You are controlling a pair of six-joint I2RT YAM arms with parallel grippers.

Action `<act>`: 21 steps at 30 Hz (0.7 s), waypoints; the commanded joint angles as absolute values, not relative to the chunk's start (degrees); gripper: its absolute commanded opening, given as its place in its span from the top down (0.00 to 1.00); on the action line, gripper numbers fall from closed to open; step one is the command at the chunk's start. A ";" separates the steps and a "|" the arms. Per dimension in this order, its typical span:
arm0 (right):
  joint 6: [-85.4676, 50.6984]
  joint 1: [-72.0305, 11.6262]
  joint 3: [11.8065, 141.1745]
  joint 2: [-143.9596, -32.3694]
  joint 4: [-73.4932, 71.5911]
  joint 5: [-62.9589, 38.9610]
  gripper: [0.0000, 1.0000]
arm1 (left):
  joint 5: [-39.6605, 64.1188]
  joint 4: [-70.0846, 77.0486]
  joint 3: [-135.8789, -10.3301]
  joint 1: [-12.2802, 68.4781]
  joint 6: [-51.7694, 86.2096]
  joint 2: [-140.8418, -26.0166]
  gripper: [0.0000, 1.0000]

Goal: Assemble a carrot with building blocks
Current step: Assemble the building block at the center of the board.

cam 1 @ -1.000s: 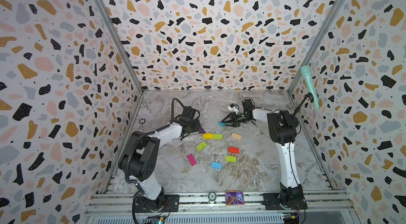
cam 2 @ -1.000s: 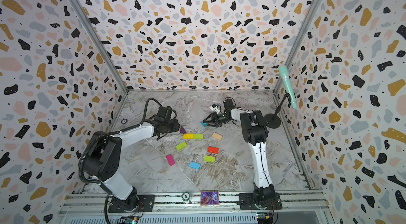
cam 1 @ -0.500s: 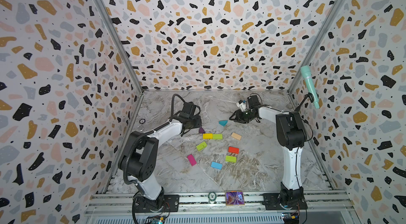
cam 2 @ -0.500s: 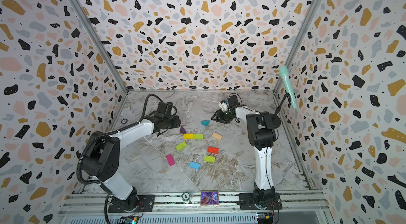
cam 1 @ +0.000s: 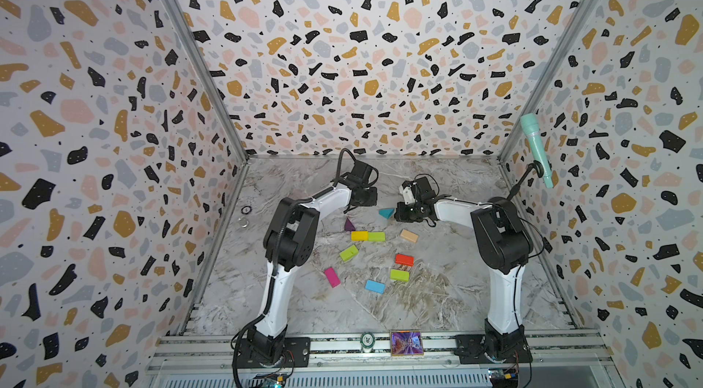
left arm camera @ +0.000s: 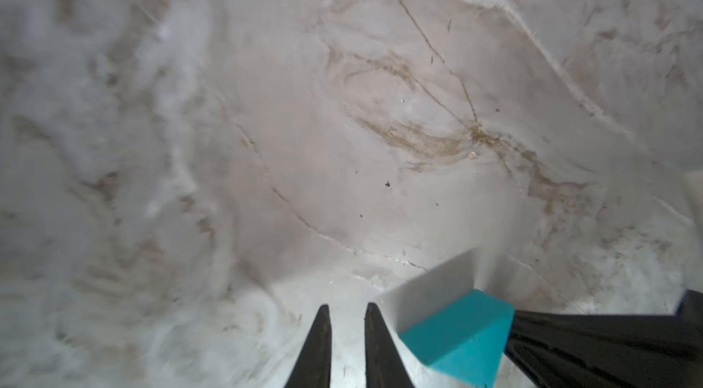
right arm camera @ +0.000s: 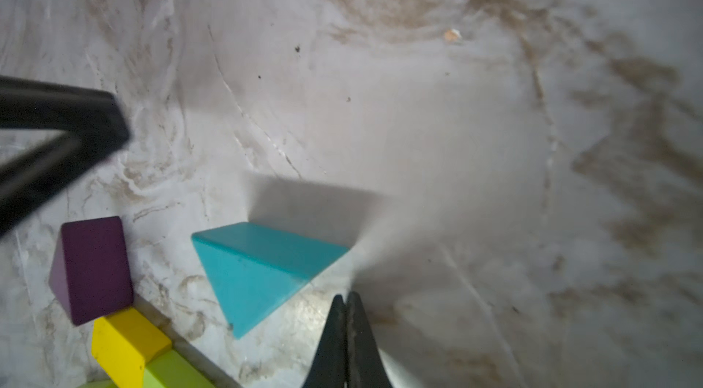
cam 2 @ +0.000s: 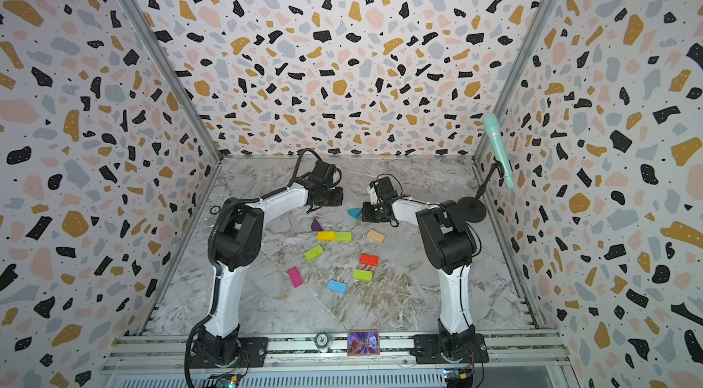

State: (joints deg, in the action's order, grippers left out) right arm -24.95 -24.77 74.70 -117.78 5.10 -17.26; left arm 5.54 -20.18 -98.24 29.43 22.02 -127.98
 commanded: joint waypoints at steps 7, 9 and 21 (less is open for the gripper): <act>-26.39 -24.97 76.45 -120.51 2.97 -15.06 0.93 | 8.00 -26.43 -109.32 31.19 19.92 -137.57 0.82; -26.45 -25.17 76.64 -120.91 3.01 -15.17 0.93 | 8.44 -27.44 -111.09 31.62 19.51 -138.88 0.82; -27.24 -26.87 74.38 -119.32 1.90 -14.47 0.90 | 10.27 -25.04 -101.21 33.12 19.25 -132.66 0.87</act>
